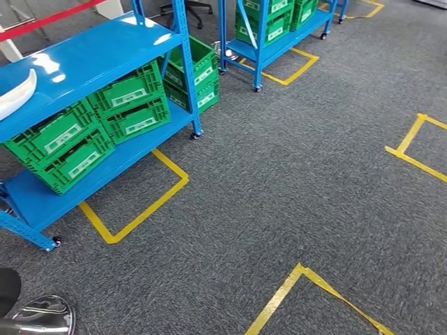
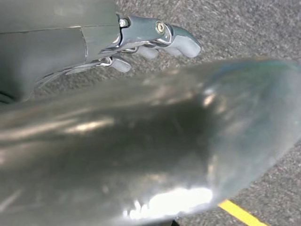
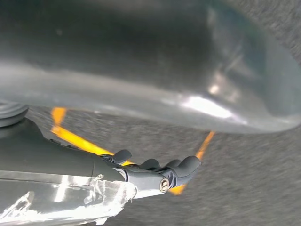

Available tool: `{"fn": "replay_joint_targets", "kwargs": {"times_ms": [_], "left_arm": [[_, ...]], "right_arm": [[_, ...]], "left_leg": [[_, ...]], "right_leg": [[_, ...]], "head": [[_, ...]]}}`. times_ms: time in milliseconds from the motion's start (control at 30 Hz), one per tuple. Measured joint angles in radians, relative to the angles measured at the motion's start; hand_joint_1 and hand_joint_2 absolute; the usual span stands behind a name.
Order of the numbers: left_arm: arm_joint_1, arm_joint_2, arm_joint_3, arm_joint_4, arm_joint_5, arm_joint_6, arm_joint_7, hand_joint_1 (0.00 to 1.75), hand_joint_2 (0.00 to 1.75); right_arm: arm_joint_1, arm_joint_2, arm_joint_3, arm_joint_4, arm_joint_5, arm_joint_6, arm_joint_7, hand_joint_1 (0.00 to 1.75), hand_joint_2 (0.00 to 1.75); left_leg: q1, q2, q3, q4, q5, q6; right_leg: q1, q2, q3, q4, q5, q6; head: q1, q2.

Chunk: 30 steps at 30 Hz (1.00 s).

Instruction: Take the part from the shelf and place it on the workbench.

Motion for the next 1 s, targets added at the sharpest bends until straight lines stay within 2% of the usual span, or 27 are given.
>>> {"fn": "replay_joint_targets", "kwargs": {"times_ms": [33, 100, 167, 200, 267, 300, 333, 367, 400, 433, 467, 500, 533, 600, 633, 667, 700, 733, 767, 800, 833, 867, 900, 933, 967, 1000], "left_arm": [[0.002, 0.001, -0.001, -0.004, 0.001, -0.001, 0.0, 0.0, 0.0], [0.005, 0.001, -0.001, -0.007, 0.004, -0.003, 0.0, 0.0, 0.0], [0.006, 0.001, -0.001, -0.01, 0.006, -0.004, 0.0, 0.0, 0.0], [0.005, 0.001, -0.001, -0.011, 0.006, -0.005, 0.0, 0.0, 0.0], [0.003, 0.0, -0.002, -0.012, 0.006, -0.006, 0.0, 0.0, 0.0], [0.003, 0.0, -0.002, -0.013, 0.006, -0.006, 0.0, 0.0, 0.0], [0.004, 0.0, -0.003, -0.013, 0.006, -0.007, 0.0, 0.0, 0.0], [0.005, 0.0, -0.003, -0.013, 0.006, -0.007, 0.0, 0.0, 0.0], [0.007, 0.0, -0.003, -0.013, 0.006, -0.007, 0.0, 0.0, 0.0], [0.009, 0.0, -0.003, -0.013, 0.006, -0.007, 0.0, 0.0, 0.0], [0.011, 0.001, -0.003, -0.014, 0.006, -0.007, 0.0, 0.0, 0.0], [0.014, 0.001, -0.003, -0.015, 0.006, -0.007, 0.0, 0.0, 0.0], [0.015, 0.001, -0.003, -0.017, 0.006, -0.007, 0.0, 0.0, 0.0], [0.013, 0.0, -0.004, -0.021, 0.006, -0.007, 0.001, 0.0, 0.0], [0.013, 0.0, -0.004, -0.023, 0.006, -0.007, 0.001, 0.0, 0.0], [0.013, -0.001, -0.005, -0.025, 0.006, -0.007, 0.001, 0.0, 0.0], [0.013, -0.001, -0.005, -0.026, 0.006, -0.007, 0.001, 0.0, 0.0], [0.014, -0.001, -0.005, -0.027, 0.006, -0.007, 0.001, 0.0, 0.0], [0.014, -0.002, -0.005, -0.027, 0.006, -0.007, 0.001, 0.0, 0.0], [0.014, -0.002, -0.005, -0.027, 0.006, -0.007, 0.001, 0.0, 0.0], [0.015, -0.003, -0.005, -0.027, 0.006, -0.007, 0.001, 0.0, 0.0], [0.015, -0.003, -0.005, -0.027, 0.006, -0.007, 0.001, 0.0, 0.0], [0.016, -0.003, -0.005, -0.027, 0.006, -0.007, 0.001, 0.0, 0.0], [0.017, -0.004, -0.005, -0.027, 0.006, -0.007, 0.001, 0.0, 0.0], [0.018, -0.004, -0.005, -0.027, 0.006, -0.007, 0.001, 0.0, 0.0], [0.019, -0.004, -0.004, -0.027, 0.006, -0.007, 0.001, 0.0, 0.0]], "right_arm": [[-0.001, 0.001, 0.001, -0.005, 0.006, 0.007, 0.0, 0.0, 0.0], [-0.001, 0.002, 0.003, -0.014, 0.017, 0.018, -0.001, 0.0, 0.0], [0.004, 0.002, 0.004, -0.021, 0.025, 0.024, -0.003, 0.0, 0.0], [0.007, 0.002, 0.004, -0.024, 0.03, 0.027, -0.004, 0.0, 0.0], [0.013, 0.002, 0.004, -0.028, 0.037, 0.028, -0.006, 0.0, 0.0], [0.014, 0.002, 0.004, -0.028, 0.039, 0.028, -0.006, 0.0, 0.0], [0.016, 0.002, 0.004, -0.028, 0.041, 0.028, -0.006, 0.0, 0.0], [0.018, 0.002, 0.004, -0.029, 0.043, 0.028, -0.006, 0.0, 0.0], [0.019, 0.002, 0.003, -0.029, 0.043, 0.028, -0.006, 0.0, 0.0], [0.022, 0.002, 0.003, -0.031, 0.044, 0.028, -0.006, 0.0, 0.0], [0.022, 0.003, 0.003, -0.031, 0.044, 0.028, -0.006, 0.0, 0.0], [0.022, 0.005, 0.002, -0.033, 0.045, 0.028, -0.006, 0.0, 0.0], [0.021, 0.006, 0.002, -0.034, 0.045, 0.029, -0.006, 0.0, 0.0], [0.019, 0.006, 0.002, -0.036, 0.047, 0.029, -0.005, 0.0, 0.0], [0.018, 0.006, 0.003, -0.038, 0.047, 0.028, -0.006, 0.0, 0.0], [0.016, 0.006, 0.004, -0.039, 0.048, 0.028, -0.006, 0.0, 0.0], [0.014, 0.005, 0.005, -0.04, 0.048, 0.027, -0.006, 0.0, 0.0], [0.014, 0.005, 0.005, -0.04, 0.048, 0.027, -0.006, 0.0, 0.0], [0.016, 0.004, 0.006, -0.041, 0.048, 0.027, -0.005, 0.0, 0.0], [0.018, 0.004, 0.006, -0.041, 0.048, 0.027, -0.005, 0.0, 0.0], [0.021, 0.004, 0.005, -0.041, 0.048, 0.027, -0.005, 0.0, 0.0], [0.022, 0.004, 0.005, -0.041, 0.048, 0.027, -0.005, 0.0, 0.0], [0.024, 0.004, 0.005, -0.041, 0.048, 0.027, -0.005, 0.0, 0.0], [0.025, 0.004, 0.004, -0.041, 0.048, 0.027, -0.005, 0.0, 0.0], [0.028, 0.004, 0.003, -0.04, 0.047, 0.027, -0.005, 0.0, 0.0], [0.031, 0.004, 0.001, -0.039, 0.047, 0.029, -0.004, 0.0, 0.0]], "left_leg": [[-0.001, -0.006, -0.003, 0.008, -0.007, -0.004], [-0.001, -0.008, -0.004, 0.014, -0.015, -0.008], [0.0, 0.019, -0.014, 0.044, -0.027, -0.015], [0.0, 0.039, -0.035, 0.087, -0.043, -0.018], [-0.001, 0.068, -0.121, 0.227, -0.084, -0.019], [-0.001, 0.072, -0.167, 0.289, -0.092, -0.016], [-0.003, 0.074, -0.201, 0.323, -0.082, -0.011], [-0.006, 0.074, -0.215, 0.317, -0.049, -0.003], [-0.011, 0.074, -0.211, 0.274, 0.002, 0.01], [-0.02, 0.074, -0.195, 0.205, 0.062, 0.028], [-0.032, 0.075, -0.175, 0.138, 0.107, 0.048], [-0.043, 0.076, -0.154, 0.081, 0.129, 0.065], [-0.051, 0.077, -0.138, 0.046, 0.128, 0.073], [-0.053, 0.076, -0.111, 0.024, 0.087, 0.069], [-0.05, 0.074, -0.095, 0.017, 0.071, 0.064], [-0.046, 0.072, -0.076, 0.011, 0.058, 0.063], [-0.042, 0.07, -0.056, 0.007, 0.044, 0.065], [-0.039, 0.07, -0.037, 0.004, 0.029, 0.067], [-0.037, 0.069, -0.018, 0.003, 0.012, 0.069], [-0.034, 0.067, 0.002, 0.002, -0.005, 0.069], [-0.031, 0.064, 0.025, 0.002, -0.024, 0.068], [-0.027, 0.061, 0.051, 0.002, -0.044, 0.065], [-0.023, 0.058, 0.078, 0.002, -0.066, 0.062], [-0.018, 0.056, 0.105, 0.002, -0.088, 0.057], [-0.016, 0.054, 0.129, 0.004, -0.111, 0.052], [-0.016, 0.053, 0.15, 0.004, -0.133, 0.047]], "right_leg": [[-0.002, 0.007, 0.011, -0.016, -0.011, -0.004], [0.0, 0.005, 0.016, -0.012, -0.027, -0.025], [0.003, -0.001, 0.029, -0.011, -0.036, -0.039], [0.004, -0.005, 0.039, -0.015, -0.039, -0.044], [0.01, -0.015, 0.063, -0.028, -0.048, -0.052], [0.013, -0.018, 0.077, -0.035, -0.054, -0.054], [0.016, -0.021, 0.092, -0.044, -0.062, -0.057], [0.021, -0.023, 0.11, -0.053, -0.07, -0.059], [0.026, -0.025, 0.132, -0.066, -0.079, -0.061], [0.029, -0.026, 0.156, -0.081, -0.089, -0.064], [0.034, -0.027, 0.181, -0.095, -0.1, -0.064], [0.038, -0.026, 0.203, -0.109, -0.111, -0.062], [0.04, -0.026, 0.223, -0.12, -0.121, -0.06], [0.042, -0.027, 0.249, -0.115, -0.122, -0.049], [0.041, -0.028, 0.244, -0.083, -0.111, -0.043], [0.041, -0.029, 0.216, -0.022, -0.094, -0.036], [0.04, -0.029, 0.17, 0.056, -0.084, -0.03], [0.039, -0.029, 0.111, 0.138, -0.089, -0.027], [0.038, -0.028, 0.054, 0.203, -0.115, -0.024], [0.038, -0.028, 0.003, 0.24, -0.162, -0.021], [0.037, -0.028, -0.038, 0.252, -0.214, -0.017], [0.037, -0.028, -0.071, 0.243, -0.254, -0.012], [0.036, -0.029, -0.097, 0.217, -0.266, -0.007], [0.034, -0.03, -0.117, 0.179, -0.232, -0.002], [0.031, -0.033, -0.136, 0.128, -0.145, 0.001], [0.029, -0.038, -0.145, 0.089, -0.052, -0.002]], "head": [[0.001, 0.0], [-0.004, 0.0], [-0.011, 0.0], [-0.015, 0.0], [-0.02, 0.0], [-0.02, 0.0], [-0.021, 0.0], [-0.021, 0.0], [-0.022, 0.0], [-0.023, 0.0], [-0.022, 0.0], [-0.02, 0.0], [-0.019, 0.0], [-0.019, 0.0], [-0.019, 0.0], [-0.018, 0.0], [-0.017, 0.0], [-0.015, 0.0], [-0.014, 0.0], [-0.012, 0.0], [-0.012, 0.0], [-0.011, 0.0], [-0.011, 0.0], [-0.01, 0.0], [-0.007, 0.0], [-0.004, 0.0]]}}
